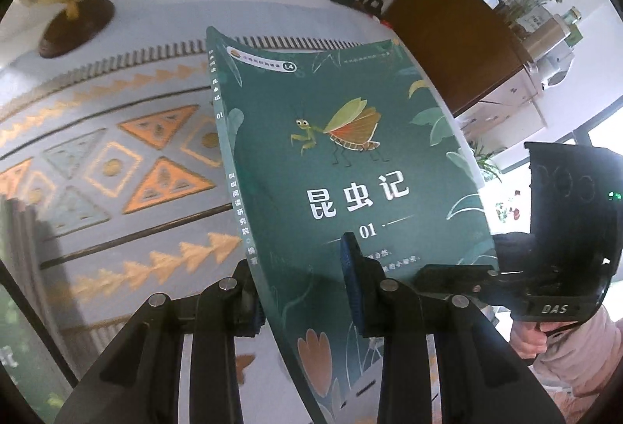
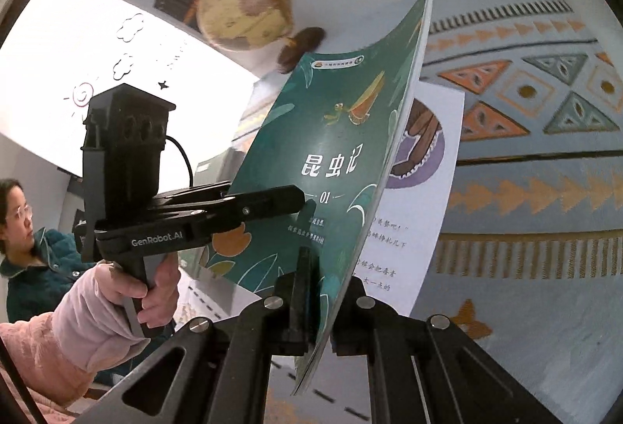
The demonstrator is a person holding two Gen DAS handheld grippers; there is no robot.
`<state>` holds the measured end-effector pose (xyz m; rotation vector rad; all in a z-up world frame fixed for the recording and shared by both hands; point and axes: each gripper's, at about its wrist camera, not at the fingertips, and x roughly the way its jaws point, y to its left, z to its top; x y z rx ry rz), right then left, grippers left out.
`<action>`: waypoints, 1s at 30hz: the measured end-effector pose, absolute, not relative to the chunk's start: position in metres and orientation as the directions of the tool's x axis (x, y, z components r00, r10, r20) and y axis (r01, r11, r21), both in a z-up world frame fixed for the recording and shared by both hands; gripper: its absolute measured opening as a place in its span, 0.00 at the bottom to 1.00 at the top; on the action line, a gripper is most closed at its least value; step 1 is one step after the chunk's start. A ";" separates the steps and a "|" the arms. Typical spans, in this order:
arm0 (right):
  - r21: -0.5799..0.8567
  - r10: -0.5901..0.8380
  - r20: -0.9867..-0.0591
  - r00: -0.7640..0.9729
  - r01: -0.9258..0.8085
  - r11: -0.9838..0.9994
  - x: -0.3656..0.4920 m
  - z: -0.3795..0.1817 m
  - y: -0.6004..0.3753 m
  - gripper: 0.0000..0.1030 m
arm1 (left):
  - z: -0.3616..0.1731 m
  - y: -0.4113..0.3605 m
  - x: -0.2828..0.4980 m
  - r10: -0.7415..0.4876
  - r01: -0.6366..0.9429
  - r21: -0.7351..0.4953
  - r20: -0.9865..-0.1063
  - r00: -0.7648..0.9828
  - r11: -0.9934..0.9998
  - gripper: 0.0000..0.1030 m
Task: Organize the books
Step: 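Carry the tulip-cover book with both grippers beside the beetle-cover book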
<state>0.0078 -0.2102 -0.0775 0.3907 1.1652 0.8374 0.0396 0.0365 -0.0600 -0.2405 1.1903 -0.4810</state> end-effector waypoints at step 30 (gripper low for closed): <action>0.639 0.747 -0.659 -0.087 -0.590 0.494 -0.043 -0.055 0.050 0.08 | -0.051 0.263 -0.068 -0.229 -0.167 -0.334 -0.862 0.452 0.928 0.28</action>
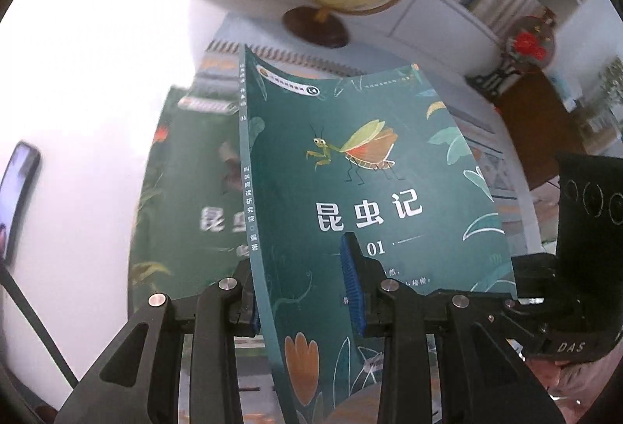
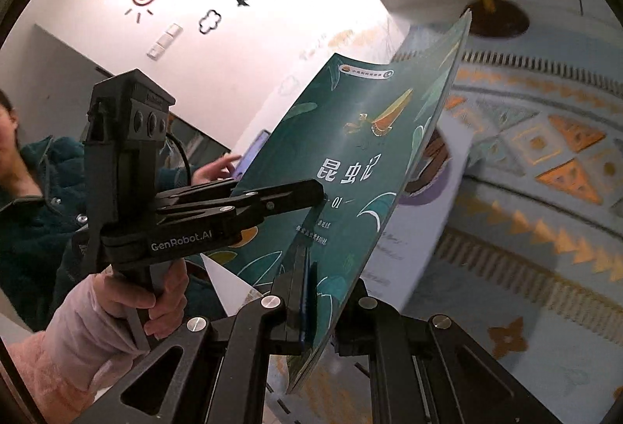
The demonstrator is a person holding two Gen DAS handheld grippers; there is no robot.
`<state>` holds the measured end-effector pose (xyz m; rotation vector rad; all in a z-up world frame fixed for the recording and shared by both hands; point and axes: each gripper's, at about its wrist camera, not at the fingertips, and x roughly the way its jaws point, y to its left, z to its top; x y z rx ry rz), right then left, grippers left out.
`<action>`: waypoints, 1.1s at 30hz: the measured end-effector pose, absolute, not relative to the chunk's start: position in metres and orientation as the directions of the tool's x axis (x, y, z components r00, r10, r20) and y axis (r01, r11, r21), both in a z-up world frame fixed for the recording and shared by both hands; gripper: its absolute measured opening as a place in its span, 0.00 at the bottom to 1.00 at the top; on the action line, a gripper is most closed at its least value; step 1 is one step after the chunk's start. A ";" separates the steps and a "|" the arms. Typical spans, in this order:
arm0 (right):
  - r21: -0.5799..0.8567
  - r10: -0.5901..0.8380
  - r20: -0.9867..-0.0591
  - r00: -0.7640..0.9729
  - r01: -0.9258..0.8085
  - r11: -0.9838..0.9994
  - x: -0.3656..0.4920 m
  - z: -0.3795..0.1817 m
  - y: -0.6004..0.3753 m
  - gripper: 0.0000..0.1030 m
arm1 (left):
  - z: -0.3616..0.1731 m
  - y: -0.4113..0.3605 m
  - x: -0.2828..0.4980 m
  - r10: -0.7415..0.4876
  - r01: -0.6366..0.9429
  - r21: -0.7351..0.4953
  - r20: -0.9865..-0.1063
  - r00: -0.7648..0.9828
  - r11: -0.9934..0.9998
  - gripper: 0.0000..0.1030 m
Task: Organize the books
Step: 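Carry the tulip-cover book with both grippers beside the beetle-cover book, then lower the tulip-cover book upright and open both grippers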
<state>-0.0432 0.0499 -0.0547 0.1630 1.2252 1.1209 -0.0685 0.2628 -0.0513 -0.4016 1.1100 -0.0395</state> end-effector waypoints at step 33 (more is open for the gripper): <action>0.674 0.718 -0.693 -0.066 -0.412 0.613 -0.035 -0.118 0.115 0.08 | -0.079 0.318 -0.110 0.039 -0.462 -0.152 -0.925 0.377 0.874 0.36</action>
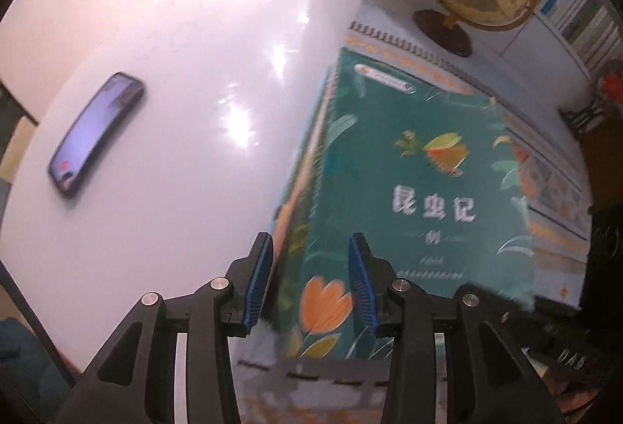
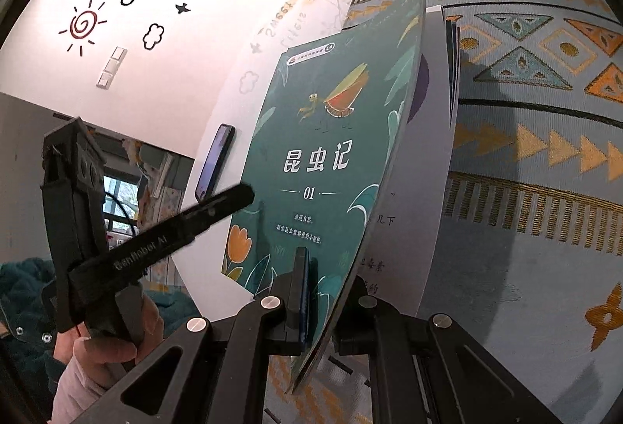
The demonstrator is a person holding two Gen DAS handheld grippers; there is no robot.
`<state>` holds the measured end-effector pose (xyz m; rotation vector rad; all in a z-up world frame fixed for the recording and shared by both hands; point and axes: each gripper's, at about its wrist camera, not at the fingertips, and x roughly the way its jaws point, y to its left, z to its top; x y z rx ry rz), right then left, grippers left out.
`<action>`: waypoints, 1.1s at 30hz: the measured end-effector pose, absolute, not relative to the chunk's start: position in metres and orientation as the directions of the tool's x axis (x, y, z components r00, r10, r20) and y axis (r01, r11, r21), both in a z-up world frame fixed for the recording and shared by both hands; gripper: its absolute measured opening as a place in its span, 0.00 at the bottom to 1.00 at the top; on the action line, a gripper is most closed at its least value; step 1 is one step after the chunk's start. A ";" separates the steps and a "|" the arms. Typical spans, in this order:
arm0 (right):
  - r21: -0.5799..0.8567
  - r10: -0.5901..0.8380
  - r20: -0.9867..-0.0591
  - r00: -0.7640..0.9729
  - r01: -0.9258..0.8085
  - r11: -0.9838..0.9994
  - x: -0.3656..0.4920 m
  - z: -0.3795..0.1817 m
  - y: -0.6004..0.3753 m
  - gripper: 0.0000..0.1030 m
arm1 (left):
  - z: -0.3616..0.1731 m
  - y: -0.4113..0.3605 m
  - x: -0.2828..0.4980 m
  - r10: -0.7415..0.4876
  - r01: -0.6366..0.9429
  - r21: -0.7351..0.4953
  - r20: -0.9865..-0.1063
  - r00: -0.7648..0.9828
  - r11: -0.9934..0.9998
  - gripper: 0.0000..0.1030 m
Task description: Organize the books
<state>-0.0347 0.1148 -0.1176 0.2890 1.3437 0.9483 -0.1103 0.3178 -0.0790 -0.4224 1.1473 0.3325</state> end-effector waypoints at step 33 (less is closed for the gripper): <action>0.231 0.409 -0.802 0.435 -0.405 0.884 -0.025 0.004 -0.062 0.53 | 0.017 0.170 -0.081 0.163 -0.357 -0.056 -0.815 0.555 0.932 0.73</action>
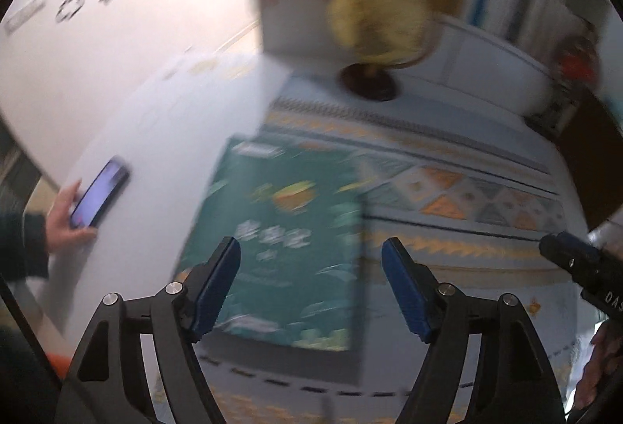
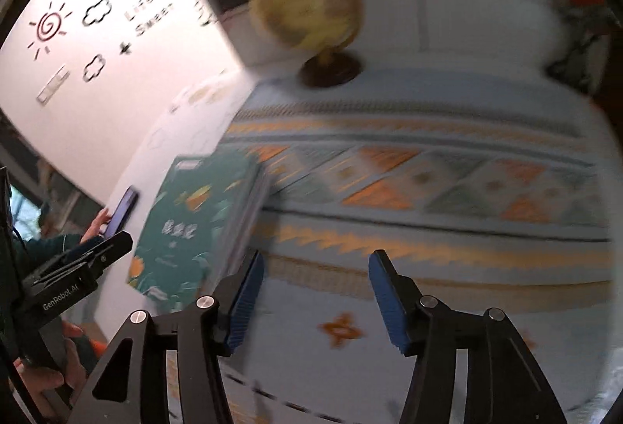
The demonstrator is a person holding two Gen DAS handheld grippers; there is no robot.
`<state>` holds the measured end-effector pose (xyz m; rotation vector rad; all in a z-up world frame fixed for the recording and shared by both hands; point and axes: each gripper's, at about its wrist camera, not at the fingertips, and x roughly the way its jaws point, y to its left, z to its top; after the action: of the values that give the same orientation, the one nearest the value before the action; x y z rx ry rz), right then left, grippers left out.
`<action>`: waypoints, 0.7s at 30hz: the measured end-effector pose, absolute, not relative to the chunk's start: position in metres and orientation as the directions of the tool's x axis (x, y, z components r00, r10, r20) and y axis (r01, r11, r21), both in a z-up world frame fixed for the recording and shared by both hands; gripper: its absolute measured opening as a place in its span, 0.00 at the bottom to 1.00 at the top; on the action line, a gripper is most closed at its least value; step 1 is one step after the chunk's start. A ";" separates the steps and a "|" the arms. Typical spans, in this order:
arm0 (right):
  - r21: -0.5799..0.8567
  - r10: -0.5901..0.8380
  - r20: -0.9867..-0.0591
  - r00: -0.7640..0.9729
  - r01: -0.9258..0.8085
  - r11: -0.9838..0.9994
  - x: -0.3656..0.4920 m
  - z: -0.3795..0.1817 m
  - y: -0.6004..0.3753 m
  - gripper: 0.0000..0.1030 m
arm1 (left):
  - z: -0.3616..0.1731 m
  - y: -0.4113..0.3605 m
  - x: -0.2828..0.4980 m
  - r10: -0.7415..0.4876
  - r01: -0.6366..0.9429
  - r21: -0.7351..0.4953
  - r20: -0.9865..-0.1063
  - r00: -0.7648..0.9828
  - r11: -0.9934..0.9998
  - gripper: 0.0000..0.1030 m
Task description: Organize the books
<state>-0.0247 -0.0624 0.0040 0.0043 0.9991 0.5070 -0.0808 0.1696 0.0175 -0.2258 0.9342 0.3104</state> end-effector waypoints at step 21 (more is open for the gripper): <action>0.107 0.251 -0.674 0.695 -0.245 0.964 -0.040 0.099 -0.161 0.73 | 0.094 0.052 -0.059 0.135 -0.211 -0.030 -0.679 0.722 0.977 0.98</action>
<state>-0.0398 -0.1608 0.0990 0.0088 0.7533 0.2768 -0.0590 0.0518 0.0940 -0.1074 0.7401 0.1911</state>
